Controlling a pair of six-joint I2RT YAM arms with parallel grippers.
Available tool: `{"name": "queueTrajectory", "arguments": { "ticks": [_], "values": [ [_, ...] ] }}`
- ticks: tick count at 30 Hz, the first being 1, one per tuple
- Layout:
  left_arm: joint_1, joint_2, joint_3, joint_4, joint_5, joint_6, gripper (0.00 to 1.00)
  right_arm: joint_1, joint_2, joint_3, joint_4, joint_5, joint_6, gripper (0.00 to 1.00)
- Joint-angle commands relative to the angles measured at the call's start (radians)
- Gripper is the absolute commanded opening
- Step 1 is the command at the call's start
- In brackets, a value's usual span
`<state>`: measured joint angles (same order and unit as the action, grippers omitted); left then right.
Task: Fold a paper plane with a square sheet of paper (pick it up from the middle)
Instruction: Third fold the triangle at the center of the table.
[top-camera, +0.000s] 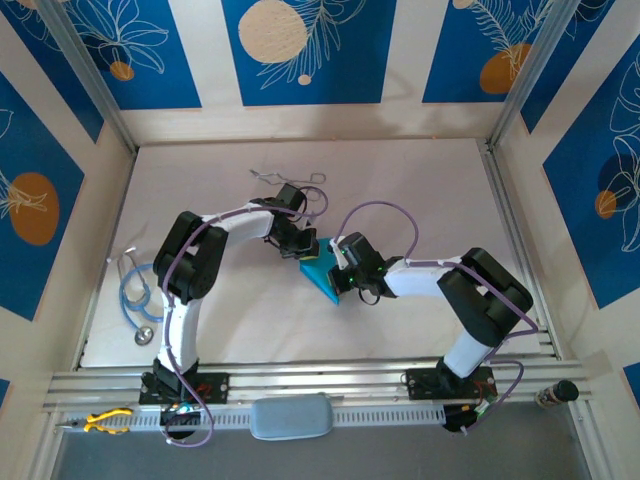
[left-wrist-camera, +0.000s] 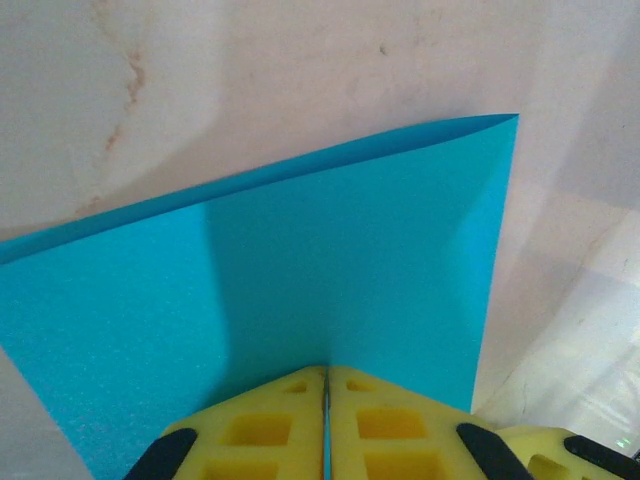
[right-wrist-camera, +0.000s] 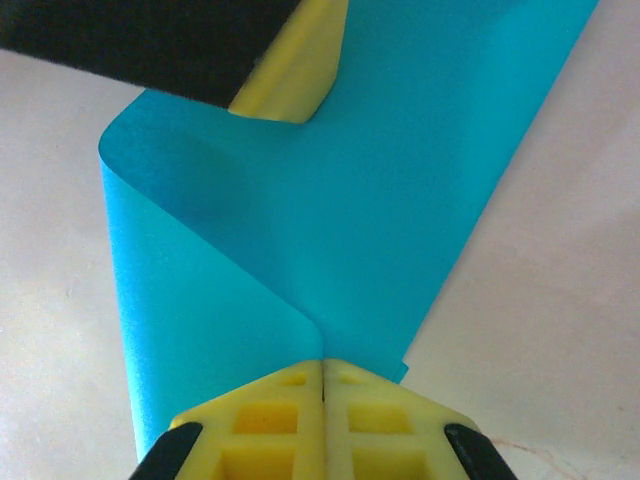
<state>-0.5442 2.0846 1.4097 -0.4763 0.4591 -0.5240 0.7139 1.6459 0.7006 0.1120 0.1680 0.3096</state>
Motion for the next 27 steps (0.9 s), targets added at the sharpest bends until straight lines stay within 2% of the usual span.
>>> {"name": "queueTrajectory", "arguments": {
  "ticks": [1,5,8,13,17,22,27],
  "values": [
    [0.009,-0.015,0.043,-0.024,-0.013,0.01,0.15,0.007,0.017,0.014,-0.016,-0.018,0.009,0.02],
    [0.009,-0.076,0.04,-0.004,-0.034,-0.007,0.25,0.007,0.021,0.014,-0.021,-0.018,0.014,0.01],
    [0.01,-0.13,-0.006,0.048,-0.027,-0.054,0.26,0.007,0.022,0.014,-0.02,-0.02,0.018,0.02],
    [0.004,-0.258,-0.186,0.213,0.032,-0.187,0.12,0.007,0.02,0.014,-0.019,-0.019,0.021,0.01],
    [-0.006,-0.343,-0.334,0.355,0.073,-0.292,0.05,0.007,0.018,0.014,-0.019,-0.018,0.027,0.01],
    [-0.026,-0.38,-0.485,0.534,0.098,-0.42,0.02,0.009,0.015,0.01,-0.015,-0.017,0.034,0.01],
    [-0.056,-0.347,-0.525,0.623,0.109,-0.474,0.02,0.009,0.016,0.008,-0.015,-0.016,0.034,0.01]
  ]
}}
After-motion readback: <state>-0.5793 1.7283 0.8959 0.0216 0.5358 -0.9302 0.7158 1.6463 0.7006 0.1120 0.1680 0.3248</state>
